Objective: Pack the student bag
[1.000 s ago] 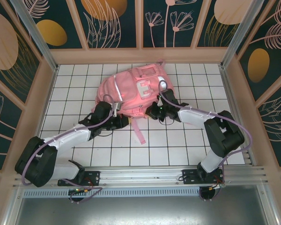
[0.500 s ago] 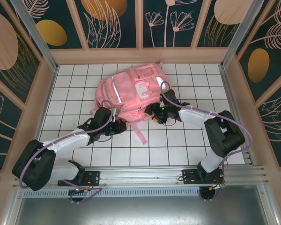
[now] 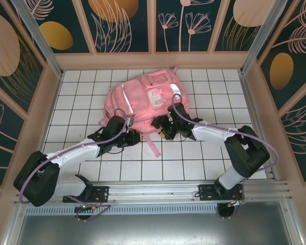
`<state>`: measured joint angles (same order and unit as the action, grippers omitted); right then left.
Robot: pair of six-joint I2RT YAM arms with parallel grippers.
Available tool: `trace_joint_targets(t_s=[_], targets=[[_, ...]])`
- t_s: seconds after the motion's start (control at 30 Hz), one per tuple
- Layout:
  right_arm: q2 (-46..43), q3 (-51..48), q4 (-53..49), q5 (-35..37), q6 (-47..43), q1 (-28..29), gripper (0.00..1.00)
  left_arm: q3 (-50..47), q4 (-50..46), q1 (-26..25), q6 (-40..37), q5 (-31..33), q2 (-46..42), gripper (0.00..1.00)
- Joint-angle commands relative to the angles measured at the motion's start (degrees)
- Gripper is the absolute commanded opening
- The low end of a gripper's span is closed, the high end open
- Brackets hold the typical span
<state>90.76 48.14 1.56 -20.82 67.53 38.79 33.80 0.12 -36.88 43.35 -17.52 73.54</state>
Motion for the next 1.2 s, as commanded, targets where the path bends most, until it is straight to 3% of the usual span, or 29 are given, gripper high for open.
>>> trace_joint_targets(t_s=[0.0,0.07,0.17,0.3,0.63,1.0,1.17], targets=[[1.9,-1.6,4.0,1.9,2.4,0.2,0.55,2.0,-0.1,-1.5,0.6,-3.0,-0.8,0.0],[3.0,-1.8,5.0,2.4,2.3,0.0,0.5,2.4,0.0,-1.9,0.7,-3.1,-1.1,0.0],[3.9,-2.1,6.2,4.2,1.1,-0.5,0.34,3.3,-0.6,-2.7,-0.1,-3.5,-0.9,0.0],[3.6,-2.1,4.3,6.9,-1.8,-2.8,0.0,3.6,-2.4,-3.4,-1.6,-2.6,-0.8,0.0],[-1.6,-4.3,-2.8,9.3,-9.3,-10.6,0.0,5.4,-11.6,-3.3,-6.6,8.8,-1.9,0.0],[-3.5,-6.8,-3.8,7.0,-11.5,-14.1,0.0,4.2,-10.3,-3.0,-3.6,6.7,-2.5,0.0],[-6.0,-9.1,-3.7,5.6,-12.1,-17.3,0.0,0.3,-6.6,0.5,0.7,2.8,-5.9,0.0]])
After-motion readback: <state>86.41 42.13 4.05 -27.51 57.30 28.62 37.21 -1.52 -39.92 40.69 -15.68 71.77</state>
